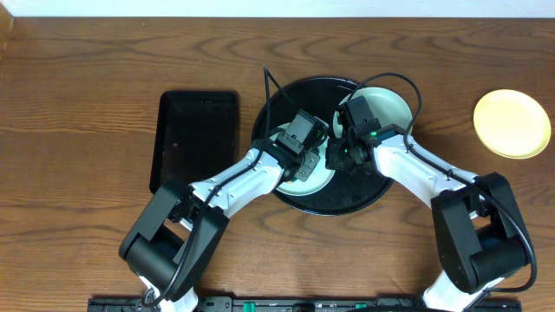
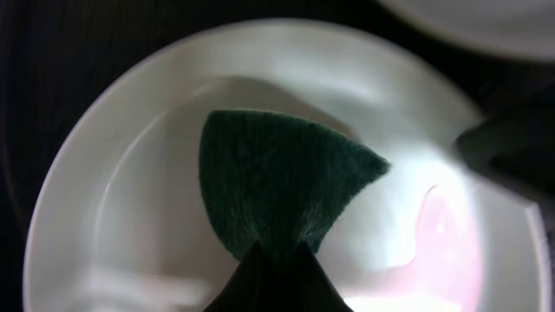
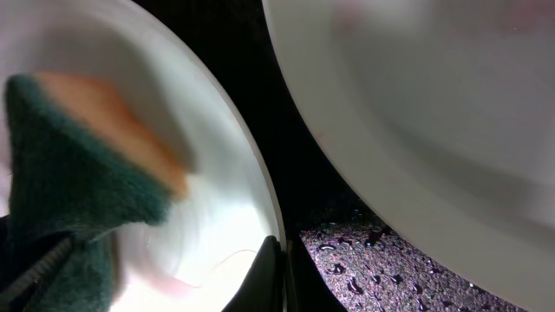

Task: Clean dirty plates on tray and stack at the side
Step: 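Scrub the left pale green plate with the sponge while right gripper holds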

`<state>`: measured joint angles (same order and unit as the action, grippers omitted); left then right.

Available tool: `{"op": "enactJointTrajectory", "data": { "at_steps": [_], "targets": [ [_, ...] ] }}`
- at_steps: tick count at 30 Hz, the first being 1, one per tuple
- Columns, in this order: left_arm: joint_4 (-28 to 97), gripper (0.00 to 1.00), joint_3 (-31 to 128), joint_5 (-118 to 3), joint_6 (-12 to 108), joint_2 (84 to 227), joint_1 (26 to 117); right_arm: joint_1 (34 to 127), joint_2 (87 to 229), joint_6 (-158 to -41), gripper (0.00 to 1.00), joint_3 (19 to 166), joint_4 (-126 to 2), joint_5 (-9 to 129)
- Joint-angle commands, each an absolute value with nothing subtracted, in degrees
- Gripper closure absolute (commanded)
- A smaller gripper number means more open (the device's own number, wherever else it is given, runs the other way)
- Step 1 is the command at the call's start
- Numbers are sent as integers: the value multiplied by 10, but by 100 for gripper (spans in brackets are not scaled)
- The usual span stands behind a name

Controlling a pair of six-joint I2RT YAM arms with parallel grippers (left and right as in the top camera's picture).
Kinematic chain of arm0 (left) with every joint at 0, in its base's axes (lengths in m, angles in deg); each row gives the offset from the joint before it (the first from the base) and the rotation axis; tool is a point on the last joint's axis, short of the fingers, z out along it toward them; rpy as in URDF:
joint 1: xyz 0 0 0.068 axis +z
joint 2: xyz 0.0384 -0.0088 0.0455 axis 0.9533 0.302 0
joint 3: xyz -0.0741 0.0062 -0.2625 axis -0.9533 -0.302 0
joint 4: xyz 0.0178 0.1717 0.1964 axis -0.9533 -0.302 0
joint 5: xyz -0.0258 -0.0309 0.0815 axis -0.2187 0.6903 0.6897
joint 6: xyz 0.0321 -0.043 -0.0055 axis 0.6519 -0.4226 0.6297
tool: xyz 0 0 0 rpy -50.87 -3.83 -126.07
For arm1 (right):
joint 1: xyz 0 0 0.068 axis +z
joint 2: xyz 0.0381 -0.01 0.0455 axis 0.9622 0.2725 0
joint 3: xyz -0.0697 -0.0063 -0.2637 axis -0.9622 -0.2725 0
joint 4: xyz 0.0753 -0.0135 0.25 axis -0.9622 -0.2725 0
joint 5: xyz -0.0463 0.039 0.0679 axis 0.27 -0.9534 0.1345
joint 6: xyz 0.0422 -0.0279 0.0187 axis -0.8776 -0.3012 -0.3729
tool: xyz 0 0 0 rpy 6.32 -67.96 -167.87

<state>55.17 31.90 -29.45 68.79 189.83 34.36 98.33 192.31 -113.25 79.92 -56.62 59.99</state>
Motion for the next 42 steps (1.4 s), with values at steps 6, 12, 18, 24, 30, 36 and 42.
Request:
{"op": "enactJointTrajectory", "data": {
  "at_steps": [6,12,18,24,30,36,42],
  "targets": [
    [601,93,315,-310,678,1902,356,990,1933,-1122,99,796,-574,586],
    [614,92,315,-284,675,1906,398,990,1933,-1122,99,796,-577,586],
    [609,93,315,-270,675,1906,437,990,1933,-1122,99,796,-583,586],
    [554,93,315,-312,675,1906,426,990,1933,-1122,99,796,-583,586],
    [535,93,315,-364,682,1906,400,990,1933,-1122,99,796,-582,586],
    [504,93,315,-372,704,1906,371,990,1933,-1122,99,796,-581,586],
    [491,92,315,-390,733,1899,347,990,1933,-1122,99,796,-580,586]
  ]
}}
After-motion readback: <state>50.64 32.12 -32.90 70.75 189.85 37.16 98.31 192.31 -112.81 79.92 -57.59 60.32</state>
